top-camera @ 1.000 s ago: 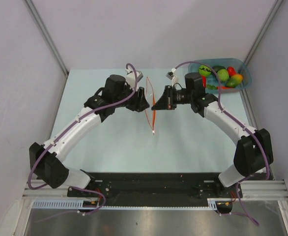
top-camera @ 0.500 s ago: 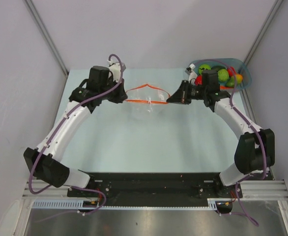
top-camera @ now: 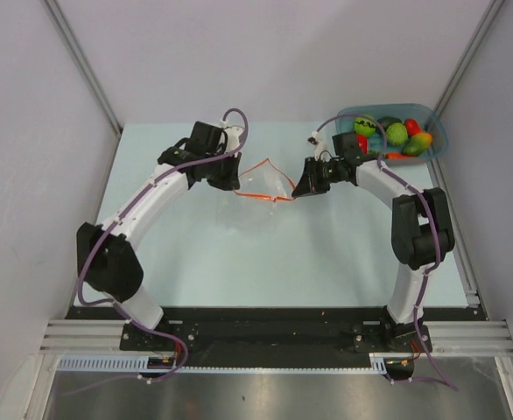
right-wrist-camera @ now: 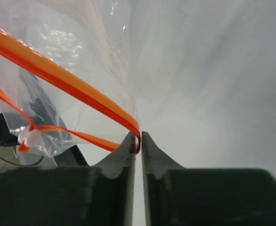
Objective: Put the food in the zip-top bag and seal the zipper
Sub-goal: Open the zipper of the food storage bag, then pick up the fake vegetable from the bin.
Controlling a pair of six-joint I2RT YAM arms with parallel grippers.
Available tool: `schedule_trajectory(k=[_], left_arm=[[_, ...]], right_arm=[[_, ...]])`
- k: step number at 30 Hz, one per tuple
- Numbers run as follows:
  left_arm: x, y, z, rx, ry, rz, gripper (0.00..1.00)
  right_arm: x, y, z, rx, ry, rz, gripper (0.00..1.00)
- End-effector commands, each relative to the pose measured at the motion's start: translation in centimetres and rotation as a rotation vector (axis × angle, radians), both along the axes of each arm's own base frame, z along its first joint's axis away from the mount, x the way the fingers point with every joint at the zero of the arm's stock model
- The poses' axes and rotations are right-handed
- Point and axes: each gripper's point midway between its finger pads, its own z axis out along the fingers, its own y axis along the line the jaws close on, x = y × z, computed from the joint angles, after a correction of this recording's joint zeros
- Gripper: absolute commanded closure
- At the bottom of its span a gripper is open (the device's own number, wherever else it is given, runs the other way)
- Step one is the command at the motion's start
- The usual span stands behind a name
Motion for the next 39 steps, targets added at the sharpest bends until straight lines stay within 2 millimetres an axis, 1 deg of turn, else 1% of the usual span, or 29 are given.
schedule_trajectory(k=[1,2,3,4,5,6,7,8,9,10,11,12,14,15,16,17,18,20,21,23,28,35,37,39], left_arm=[[2.2,-1.3,0.1,-0.053,-0.012,0.022,1.0],[2.5,-1.4,0.0,-0.054,-0.01,0.024,1.0],[3.0,-1.6,0.2,-0.063,-0.021,0.025,1.0],[3.2,-1.9,0.0,-0.07,-0.012,0.025,1.0],[3.4,-2.1,-0.1,-0.073,-0.012,0.023,1.0],[3.7,-2.5,0.1,-0.081,-0.021,0.019,1.0],[3.8,-2.7,-0.4,-0.079,-0.013,0.018,1.0],[4.0,-2.9,-0.3,-0.085,-0.016,0.016,1.0],[4.0,-3.2,-0.3,-0.087,-0.02,0.009,1.0],[4.2,-3.4,-0.5,-0.089,-0.018,0.008,1.0],[4.3,-3.5,-0.6,-0.089,-0.021,0.008,1.0],[4.3,-3.8,-0.7,-0.092,-0.019,0.006,1.0],[4.5,-4.1,-0.8,-0.098,-0.025,0.006,1.0],[4.6,-4.2,-1.0,-0.098,-0.02,0.009,1.0],[4.8,-4.3,-1.1,-0.103,-0.022,0.012,1.0],[4.9,-4.4,-1.2,-0.105,-0.02,0.015,1.0],[5.1,-4.5,-1.3,-0.109,-0.017,0.021,1.0],[5.4,-4.8,-1.2,-0.118,-0.023,0.025,1.0],[5.5,-4.9,-1.3,-0.122,-0.02,0.028,1.0],[5.9,-5.2,-1.3,-0.134,-0.026,0.031,1.0],[6.7,-6.3,-1.4,-0.171,-0.015,0.029,0.99],[8.0,-7.4,-0.9,-0.213,-0.037,0.026,0.97],[8.3,-7.7,-0.6,-0.23,-0.05,0.024,0.96],[8.5,-8.0,-0.9,-0.244,-0.04,0.033,0.95]], right_arm=[[4.7,-3.3,4.0,-0.056,-0.202,-0.046,0.71],[5.5,-4.9,4.4,-0.067,-0.213,-0.073,0.51],[6.2,-5.6,5.2,-0.07,-0.234,-0.085,0.41],[6.7,-6.6,5.7,-0.075,-0.246,-0.101,0.32],[7.9,-8.1,6.7,-0.086,-0.275,-0.126,0.24],[8.4,-9.1,7.2,-0.09,-0.284,-0.146,0.23],[9.1,-10.0,7.6,-0.098,-0.291,-0.17,0.21],[10.0,-10.8,8.3,-0.113,-0.324,-0.179,0.2],[10.9,-12.6,8.4,-0.133,-0.343,-0.207,0.2],[11.8,-13.7,8.4,-0.163,-0.355,-0.238,0.2],[12.8,-13.9,8.8,-0.176,-0.378,-0.248,0.17],[13.9,-16.5,8.6,-0.205,-0.389,-0.298,0.16],[15.6,-18.6,8.3,-0.266,-0.41,-0.356,0.15],[17.0,-19.9,7.6,-0.292,-0.411,-0.388,0.14],[17.9,-21.1,7.1,-0.343,-0.408,-0.439,0.15],[18.7,-21.8,6.8,-0.362,-0.408,-0.465,0.14],[19.9,-22.9,5.9,-0.405,-0.403,-0.507,0.15],[21.0,-23.6,5.1,-0.427,-0.399,-0.542,0.15],[21.9,-24.1,4.2,-0.444,-0.391,-0.562,0.15],[22.7,-24.1,3.7,-0.441,-0.395,-0.564,0.15],[24.5,-23.9,1.2,-0.449,-0.405,-0.577,0.13],[25.4,-22.7,-1.5,-0.451,-0.401,-0.551,0.12],[25.6,-22.5,-1.7,-0.455,-0.411,-0.547,0.12],[25.9,-22.6,-2.3,-0.461,-0.41,-0.55,0.12]])
